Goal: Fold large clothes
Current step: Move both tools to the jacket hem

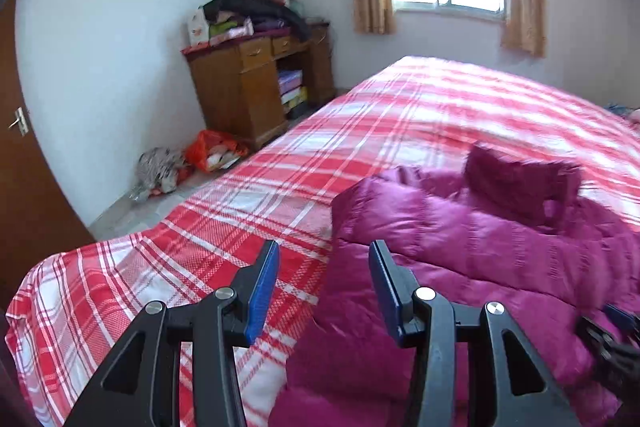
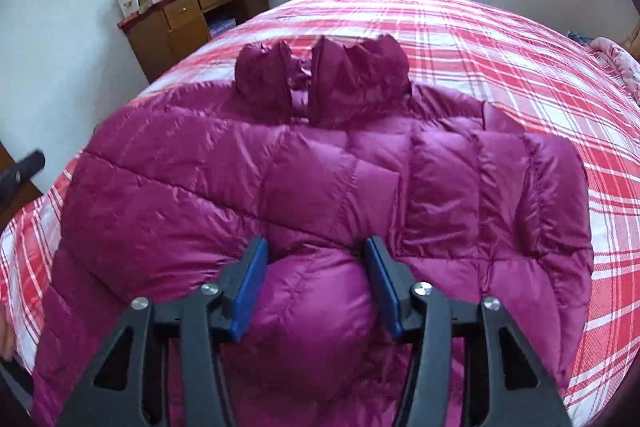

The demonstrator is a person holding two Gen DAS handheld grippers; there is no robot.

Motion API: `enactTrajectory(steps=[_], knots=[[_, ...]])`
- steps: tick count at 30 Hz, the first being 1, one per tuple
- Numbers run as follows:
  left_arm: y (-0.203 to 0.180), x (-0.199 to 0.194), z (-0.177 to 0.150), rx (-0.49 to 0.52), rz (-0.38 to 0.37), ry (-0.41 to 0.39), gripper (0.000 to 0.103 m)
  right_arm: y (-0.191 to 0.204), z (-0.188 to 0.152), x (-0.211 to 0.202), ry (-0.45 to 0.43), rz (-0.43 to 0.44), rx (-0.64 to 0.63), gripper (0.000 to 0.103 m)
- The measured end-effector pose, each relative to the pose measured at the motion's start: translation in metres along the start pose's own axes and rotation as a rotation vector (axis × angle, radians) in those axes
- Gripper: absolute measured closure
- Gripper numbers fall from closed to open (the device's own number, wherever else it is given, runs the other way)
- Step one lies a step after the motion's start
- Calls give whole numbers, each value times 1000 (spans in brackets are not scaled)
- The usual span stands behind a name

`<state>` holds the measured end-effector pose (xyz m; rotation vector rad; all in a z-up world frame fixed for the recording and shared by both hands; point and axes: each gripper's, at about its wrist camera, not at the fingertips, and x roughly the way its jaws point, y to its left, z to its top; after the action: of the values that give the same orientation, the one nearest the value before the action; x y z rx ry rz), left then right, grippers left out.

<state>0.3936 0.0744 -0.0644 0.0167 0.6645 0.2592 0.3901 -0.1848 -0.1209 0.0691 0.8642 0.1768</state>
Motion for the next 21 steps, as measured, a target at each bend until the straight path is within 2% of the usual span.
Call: enactTrajectory(steps=[1,4,5,8,14,16,18,21], knots=[[0,16,-3,-12,19,44,55,-3,-4,2,0,0,5,42],[0,50,-26,-40,47,147,55,-7,-9,3,-7,20,19,42],[-1,56,-35,-41,43,156,55,-5,-9,4,-6,16,10,42],[-3,56,-35,-34,52,146,55,-2,-11,3,-11,7,-7,41],[-17,58,-35,34,121,140,52,2,-11,5,-16,-17,-18,41],[-13,53,-33,19,89,129,52,0,-12,4,-15,-16,-14,41],[-2,41,-32,-34,20,120,52,-2,-8,0,0,-7,-10,40],[7,22,-15,-113,-59,69,52,-15,7,-16,-3,44,36,39]])
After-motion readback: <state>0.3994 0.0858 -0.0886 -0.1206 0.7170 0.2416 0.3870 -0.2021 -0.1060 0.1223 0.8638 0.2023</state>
